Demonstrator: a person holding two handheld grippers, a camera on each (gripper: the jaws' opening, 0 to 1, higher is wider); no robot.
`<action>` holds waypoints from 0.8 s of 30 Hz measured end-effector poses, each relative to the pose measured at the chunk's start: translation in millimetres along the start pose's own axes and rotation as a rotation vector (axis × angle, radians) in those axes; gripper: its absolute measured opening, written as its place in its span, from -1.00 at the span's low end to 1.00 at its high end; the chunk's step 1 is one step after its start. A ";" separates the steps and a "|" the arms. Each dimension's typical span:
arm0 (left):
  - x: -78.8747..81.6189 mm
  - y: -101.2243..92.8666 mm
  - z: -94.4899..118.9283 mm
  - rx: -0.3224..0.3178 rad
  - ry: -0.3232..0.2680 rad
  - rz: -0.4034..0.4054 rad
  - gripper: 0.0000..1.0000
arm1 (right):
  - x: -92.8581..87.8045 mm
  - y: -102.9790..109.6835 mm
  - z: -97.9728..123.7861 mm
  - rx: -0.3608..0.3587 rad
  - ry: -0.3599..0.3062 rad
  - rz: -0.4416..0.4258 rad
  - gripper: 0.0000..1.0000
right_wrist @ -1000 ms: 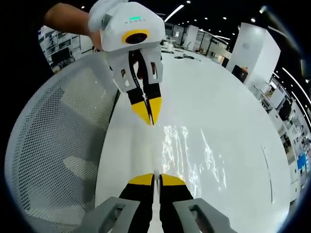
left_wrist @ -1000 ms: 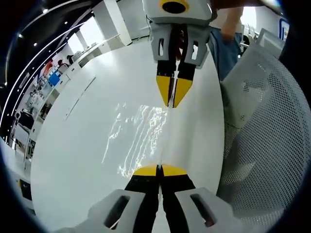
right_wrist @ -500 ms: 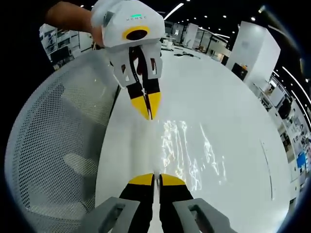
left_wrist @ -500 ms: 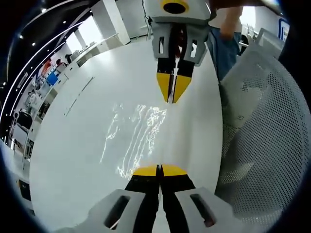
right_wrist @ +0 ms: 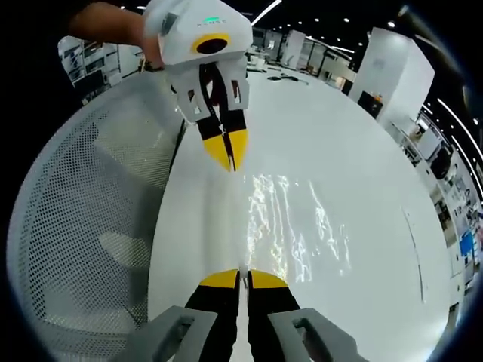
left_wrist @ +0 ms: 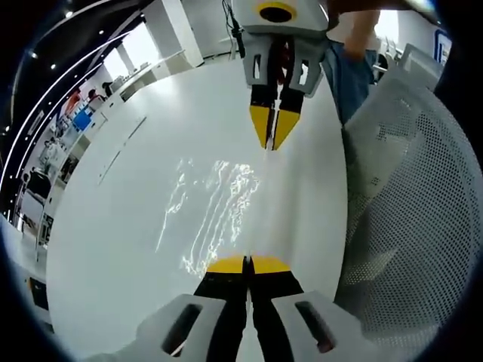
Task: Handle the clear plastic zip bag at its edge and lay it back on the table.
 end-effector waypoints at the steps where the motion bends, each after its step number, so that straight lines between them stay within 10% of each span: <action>1: -0.2 0.1 0.8 0.004 0.005 -0.003 -1.00 | 1.3 0.5 1.0 -0.002 -0.007 -0.014 -1.00; 24: 4.2 -2.5 0.2 -0.002 -0.003 -0.032 -1.00 | -3.0 -0.1 3.8 -0.039 0.009 -0.006 -1.00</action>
Point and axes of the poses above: the point that each gripper's makers call its tool centre point, and the gripper's own axes: z roughly backward along the fingers, y roughly to its left, x roughly out of its top, the point moved 4 cm from there along z, roughly backward along the fingers, and after that the axes turned 2 degrees about -z, right-handed, at the moved point
